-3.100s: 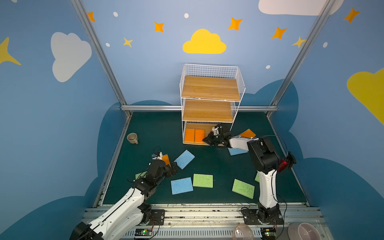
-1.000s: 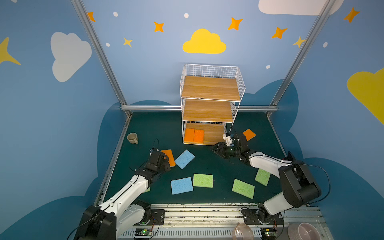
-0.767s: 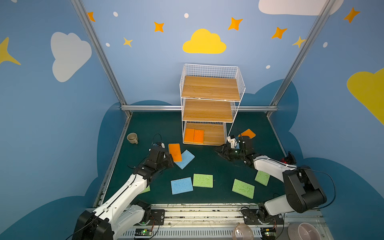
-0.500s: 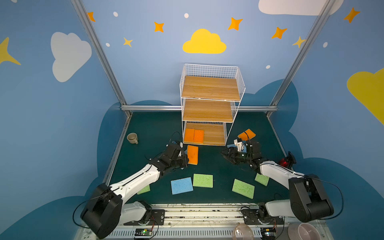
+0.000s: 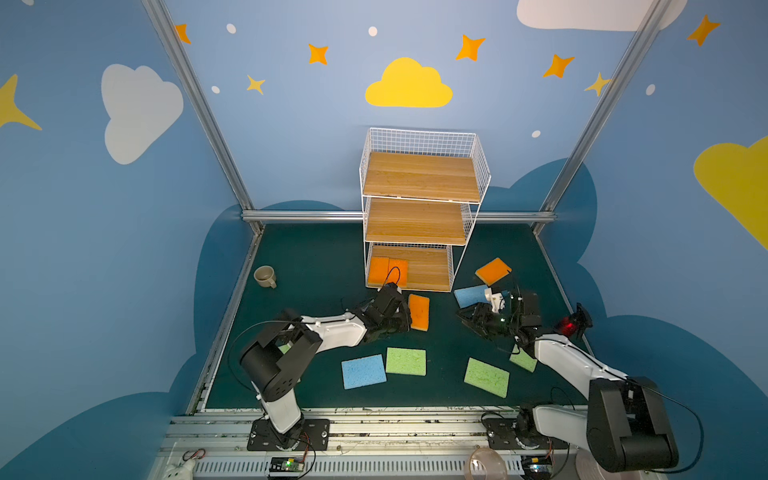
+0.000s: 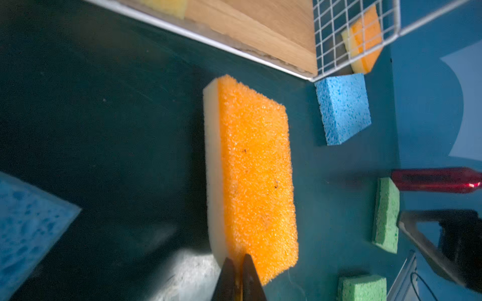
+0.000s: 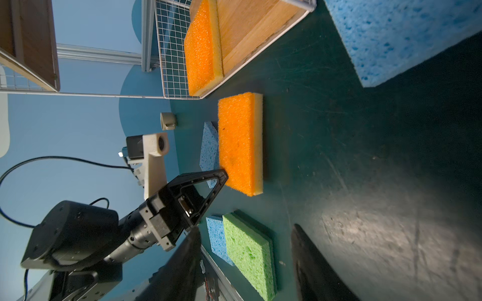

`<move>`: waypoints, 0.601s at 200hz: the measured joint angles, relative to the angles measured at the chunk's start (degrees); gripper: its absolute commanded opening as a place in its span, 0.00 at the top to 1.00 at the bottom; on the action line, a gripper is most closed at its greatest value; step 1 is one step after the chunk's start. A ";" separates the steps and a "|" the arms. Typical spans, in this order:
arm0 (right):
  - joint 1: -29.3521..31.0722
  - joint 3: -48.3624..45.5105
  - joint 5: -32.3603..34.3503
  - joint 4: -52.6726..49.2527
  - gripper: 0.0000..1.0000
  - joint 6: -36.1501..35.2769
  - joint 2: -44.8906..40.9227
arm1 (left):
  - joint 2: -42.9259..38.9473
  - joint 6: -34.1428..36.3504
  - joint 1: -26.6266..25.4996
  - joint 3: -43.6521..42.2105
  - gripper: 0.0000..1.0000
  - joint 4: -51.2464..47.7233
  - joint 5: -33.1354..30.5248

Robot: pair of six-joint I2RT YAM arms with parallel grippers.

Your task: Place and organize the cleaning sponges onto the shelf

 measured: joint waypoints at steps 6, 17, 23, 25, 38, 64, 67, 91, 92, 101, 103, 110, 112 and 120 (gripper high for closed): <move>0.00 0.00 0.00 -0.28 0.48 -0.22 0.00 | 0.55 -0.28 -0.02 0.00 0.44 0.59 -0.02; 0.00 -0.02 -0.07 -0.59 0.50 -0.55 0.07 | 1.11 -0.59 -0.02 -0.02 0.30 1.40 -0.13; 0.02 -0.04 -0.09 -0.70 0.51 -0.66 0.15 | 1.20 -0.68 -0.07 -0.02 0.24 1.68 -0.22; 0.02 -0.04 -0.09 -0.72 0.52 -0.61 0.17 | 1.20 -1.05 -0.07 -0.04 0.22 1.86 -0.20; 0.46 -0.11 0.07 -0.85 0.53 -0.87 0.42 | 1.05 -1.27 -0.15 -0.07 0.14 2.78 -0.42; 3.06 -0.46 1.14 -1.07 0.53 -1.05 0.83 | -0.37 -0.61 -0.33 -0.20 0.00 2.73 -1.16; 3.61 -0.57 1.33 -1.07 0.53 -1.03 0.92 | -0.66 -0.57 -0.33 -0.20 0.01 2.56 -1.25; 7.21 -0.85 2.82 -1.01 0.53 -0.76 1.90 | -4.33 0.66 -0.72 -0.28 0.01 1.20 -2.01; 7.30 -0.85 2.89 -1.01 0.53 -0.76 1.95 | -4.48 0.68 -0.74 -0.31 0.01 1.14 -2.03; 8.48 -0.85 3.39 -0.70 0.53 -0.52 2.89 | -6.51 1.22 -0.98 -0.66 0.01 0.90 -2.54; 8.79 -0.85 3.50 -0.61 0.53 -0.50 3.10 | -6.97 1.27 -1.03 -0.76 0.01 0.85 -2.56; 9.70 -0.85 3.93 -0.31 0.53 -0.31 3.93 | -8.63 1.66 -1.11 -1.18 0.01 0.57 -2.89; 9.97 -0.85 4.07 -0.28 0.53 -0.22 4.15 | -9.11 1.75 -1.14 -1.31 0.01 0.50 -2.97; 10.93 -0.85 4.59 0.13 0.53 0.02 5.27 | -10.95 2.23 -1.29 -1.90 0.01 0.20 -3.43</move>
